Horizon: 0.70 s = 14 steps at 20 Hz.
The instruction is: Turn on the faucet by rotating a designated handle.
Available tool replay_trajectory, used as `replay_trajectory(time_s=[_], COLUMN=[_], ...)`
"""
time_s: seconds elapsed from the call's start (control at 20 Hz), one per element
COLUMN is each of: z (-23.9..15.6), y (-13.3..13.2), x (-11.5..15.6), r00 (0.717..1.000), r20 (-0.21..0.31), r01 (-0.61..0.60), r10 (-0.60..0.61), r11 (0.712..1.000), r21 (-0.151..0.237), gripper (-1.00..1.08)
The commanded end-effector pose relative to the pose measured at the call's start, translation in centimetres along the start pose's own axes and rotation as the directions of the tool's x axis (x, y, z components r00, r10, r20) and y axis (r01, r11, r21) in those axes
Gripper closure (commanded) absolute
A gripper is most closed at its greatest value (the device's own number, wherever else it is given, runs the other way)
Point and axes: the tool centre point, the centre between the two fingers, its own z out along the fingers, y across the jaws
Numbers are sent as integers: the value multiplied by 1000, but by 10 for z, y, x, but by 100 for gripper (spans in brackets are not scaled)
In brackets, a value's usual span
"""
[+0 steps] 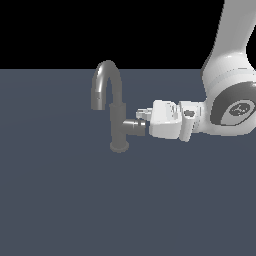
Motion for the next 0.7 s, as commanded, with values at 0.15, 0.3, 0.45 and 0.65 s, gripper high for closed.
replay_trajectory(time_s=[0.15, 0.3, 0.45, 0.65], z=[-1, 1, 0, -1], y=[32, 23, 29, 38], x=[19, 10, 28, 51], r00=[1000, 1000, 1000, 1000], r20=[3, 4, 4, 4], r01=[-24, 3, -4, -13], r10=[24, -3, 4, 13], r11=[1000, 1000, 1000, 1000], r21=[-6, -5, -5, -5], gripper=[108, 108, 108, 108])
